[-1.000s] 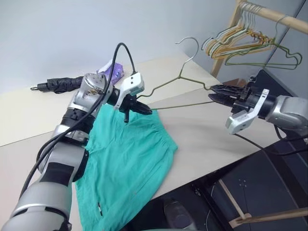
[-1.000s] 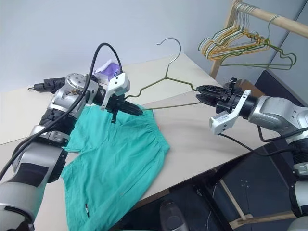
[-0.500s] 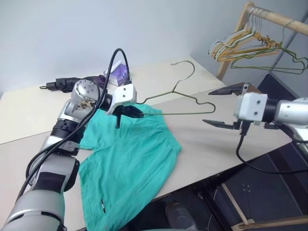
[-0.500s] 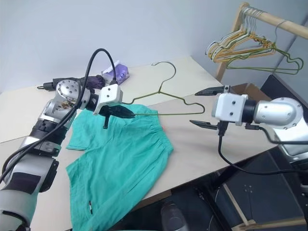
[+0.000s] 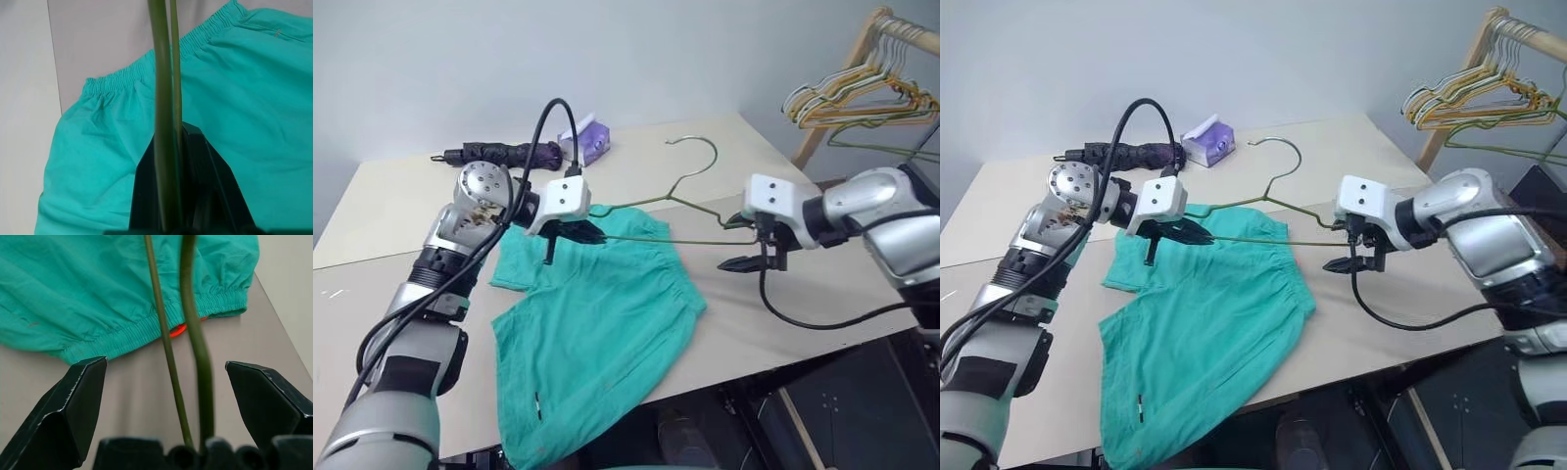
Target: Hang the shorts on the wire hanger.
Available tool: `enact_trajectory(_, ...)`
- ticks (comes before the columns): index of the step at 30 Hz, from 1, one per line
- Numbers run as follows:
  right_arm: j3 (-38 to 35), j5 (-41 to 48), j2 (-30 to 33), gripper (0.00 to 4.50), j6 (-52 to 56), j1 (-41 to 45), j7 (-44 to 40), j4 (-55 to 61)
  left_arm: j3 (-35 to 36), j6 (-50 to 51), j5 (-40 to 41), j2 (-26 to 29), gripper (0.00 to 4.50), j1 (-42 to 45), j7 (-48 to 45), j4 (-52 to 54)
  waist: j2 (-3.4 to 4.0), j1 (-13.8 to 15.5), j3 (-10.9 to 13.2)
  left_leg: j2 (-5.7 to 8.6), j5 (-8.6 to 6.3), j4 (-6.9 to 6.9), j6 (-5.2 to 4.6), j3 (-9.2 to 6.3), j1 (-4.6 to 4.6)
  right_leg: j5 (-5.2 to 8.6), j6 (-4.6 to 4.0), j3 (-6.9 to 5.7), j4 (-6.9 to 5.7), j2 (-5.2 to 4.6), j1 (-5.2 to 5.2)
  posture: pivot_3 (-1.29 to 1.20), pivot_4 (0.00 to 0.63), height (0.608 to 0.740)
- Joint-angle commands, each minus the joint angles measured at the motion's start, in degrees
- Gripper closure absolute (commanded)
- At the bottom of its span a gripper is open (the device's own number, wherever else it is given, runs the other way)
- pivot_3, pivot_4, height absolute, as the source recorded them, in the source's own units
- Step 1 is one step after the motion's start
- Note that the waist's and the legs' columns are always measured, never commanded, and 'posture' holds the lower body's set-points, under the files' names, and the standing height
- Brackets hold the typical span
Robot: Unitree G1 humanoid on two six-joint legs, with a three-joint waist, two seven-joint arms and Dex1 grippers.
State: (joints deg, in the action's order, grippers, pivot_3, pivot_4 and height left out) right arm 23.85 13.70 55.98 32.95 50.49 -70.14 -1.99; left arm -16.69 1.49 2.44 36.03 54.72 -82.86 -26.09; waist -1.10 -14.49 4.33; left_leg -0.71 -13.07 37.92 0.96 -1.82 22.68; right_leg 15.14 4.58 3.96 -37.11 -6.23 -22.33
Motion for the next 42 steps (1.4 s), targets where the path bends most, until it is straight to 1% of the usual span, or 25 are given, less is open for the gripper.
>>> enact_trajectory(1,-1.21,-2.01,-1.15,0.19,1.11,2.09,-1.4,-0.65,1.72,0.07,1.35,0.36,4.5,0.26,-0.33,2.25,0.0,0.21,0.0,0.0,0.0,0.0,0.0,-0.01,0.01,0.0,0.0,-0.01,0.0,0.0,0.0,-0.15,0.0,0.74)
enact_trajectory(3,-1.35,-2.6,-2.12,0.58,1.56,2.31,-2.04,-1.08,1.76,0.22,1.37,0.37,4.5,0.15,-0.39,2.54,0.0,0.57,0.0,0.01,0.0,0.0,-0.01,-0.02,0.01,0.0,0.0,-0.02,0.0,0.0,0.0,-0.15,0.0,0.74)
enact_trajectory(4,-1.53,-2.8,-2.49,0.88,1.76,2.34,-2.31,-1.19,1.79,0.25,1.38,0.38,4.5,0.11,-0.43,2.63,0.0,0.65,0.0,0.01,0.0,0.01,-0.01,-0.02,0.01,0.0,0.0,-0.02,0.0,0.0,0.0,-0.15,0.0,0.74)
enact_trajectory(8,-2.11,-3.71,-3.88,2.27,2.32,2.62,-2.75,-1.58,1.79,0.26,1.39,0.38,4.5,-0.01,-0.68,2.93,0.01,0.76,-0.01,0.01,0.0,0.03,-0.01,-0.02,0.0,0.0,0.0,-0.02,-0.02,0.0,0.0,-0.15,0.0,0.74)
enact_trajectory(9,-2.32,-3.84,-4.11,2.55,2.35,2.56,-2.89,-1.53,1.8,0.31,1.39,0.33,4.5,0.01,-0.67,2.97,0.01,0.78,-0.01,0.01,0.0,0.03,-0.01,-0.01,0.0,0.0,0.0,-0.02,-0.02,0.0,0.0,-0.15,0.0,0.74)
enact_trajectory(11,-2.59,-4.14,-4.28,3.35,2.41,2.34,-3.07,-1.27,1.81,0.56,1.4,0.14,4.5,0.15,-0.53,2.95,0.01,0.79,-0.01,0.01,0.0,0.03,-0.01,-0.02,0.0,0.0,0.0,-0.02,-0.02,0.0,0.0,-0.16,0.0,0.74)
enact_trajectory(14,-3.4,-3.96,-4.36,4.36,2.43,1.55,-3.18,-0.92,1.98,0.53,1.63,-0.04,4.5,0.08,-0.31,2.95,0.01,0.78,-0.01,0.01,-0.01,0.03,-0.01,-0.02,0.01,0.0,0.01,-0.02,-0.01,0.0,0.0,-0.16,0.0,0.74)
enact_trajectory(15,-3.67,-3.91,-4.32,4.46,2.42,1.27,-3.22,-0.79,2.1,0.37,1.71,-0.11,4.5,-0.02,-0.22,2.96,0.02,0.79,-0.01,0.01,0.0,0.03,-0.01,-0.02,0.01,0.0,0.01,-0.02,-0.01,0.0,0.0,-0.16,0.0,0.74)
enact_trajectory(19,-5.42,-3.03,-3.56,4.46,2.44,-0.58,-3.7,0.67,3.57,-1.71,3.03,-0.63,4.5,-1.0,-0.24,2.1,0.02,0.84,-0.01,0.01,0.0,0.04,-0.01,-0.02,0.01,0.0,0.01,-0.02,-0.02,0.0,0.01,-0.15,0.0,0.74)
enact_trajectory(22,-7.11,-2.08,-2.73,4.5,2.9,-2.47,-4.14,2.16,5.23,-2.88,5.29,-0.69,3.71,-1.68,-1.91,0.59,0.02,0.88,-0.02,0.01,0.0,0.04,-0.01,-0.03,0.01,0.0,0.01,-0.03,-0.02,0.0,0.01,-0.15,0.0,0.74)
enact_trajectory(26,-10.31,0.31,-0.38,4.5,4.96,-7.22,-4.74,5.5,8.96,-2.7,8.13,0.07,2.42,-2.07,-1.32,-2.31,0.02,1.05,-0.02,0.01,0.0,0.04,-0.01,-0.04,0.01,-0.01,0.01,-0.03,-0.02,0.0,0.02,-0.14,0.0,0.74)
enact_trajectory(28,-12.91,2.41,1.2,4.5,7.87,-10.87,-4.55,7.47,11.13,-1.21,9.17,0.8,1.85,-1.83,0.12,-3.69,0.01,1.14,-0.02,0.01,-0.01,0.04,-0.01,-0.04,0.0,-0.01,0.01,-0.03,-0.02,0.0,0.02,-0.13,0.0,0.74)
enact_trajectory(30,-16.07,4.65,2.74,4.5,11.54,-15.44,-3.7,9.02,13.19,0.88,10.47,1.96,1.13,-2.28,0.51,-3.81,0.01,1.26,-0.02,0.01,-0.01,0.05,-0.01,-0.05,0.0,-0.01,0.01,-0.04,-0.02,0.0,0.03,-0.13,0.006,0.74)
enact_trajectory(33,-20.72,7.15,4.77,4.5,16.16,-23.08,-2.33,9.15,16.35,5.99,14.12,3.23,0.15,-5.37,0.92,-0.13,0.01,1.53,-0.02,0.01,-0.03,0.05,-0.05,-0.05,0.0,0.0,0.01,-0.04,-0.02,0.0,0.05,-0.12,0.013,0.74)
enact_trajectory(34,-21.95,7.9,5.14,4.5,17.65,-25.01,-1.79,8.54,17.34,7.38,15.44,3.41,0.03,-6.78,1.21,1.74,0.01,1.57,-0.03,0.01,-0.04,0.05,-0.07,-0.06,0.0,0.0,0.01,-0.05,-0.01,0.0,0.06,-0.12,0.016,0.74)
enact_trajectory(36,-23.94,9.15,5.03,4.5,22.06,-27.53,-0.05,5.23,19.47,8.62,17.94,3.34,0.03,-10.53,2.22,6.22,0.01,1.71,-0.03,0.0,-0.06,0.06,-0.09,-0.03,-0.03,-0.01,0.01,-0.02,-0.02,0.0,0.08,-0.12,0.016,0.74)
enact_trajectory(40,-25.11,10.93,4.17,4.5,27.65,-28.82,1.86,-1.27,20.33,8.73,19.61,3.48,0.03,-15.6,3.35,13.23,0.01,2.4,-0.07,0.0,-0.05,0.07,-0.09,0.01,-0.18,-0.04,0.0,0.01,-0.04,0.0,0.18,-0.11,0.011,0.74)
enact_trajectory(42,-25.49,11.45,3.12,4.5,30.47,-28.08,3.45,-5.81,20.53,11.2,21.02,3.59,0.03,-17.2,4.69,17.25,0.0,2.88,-0.09,-0.01,-0.06,0.07,-0.09,0.02,-0.23,-0.06,-0.01,0.0,-0.03,0.0,0.22,-0.1,0.025,0.74)
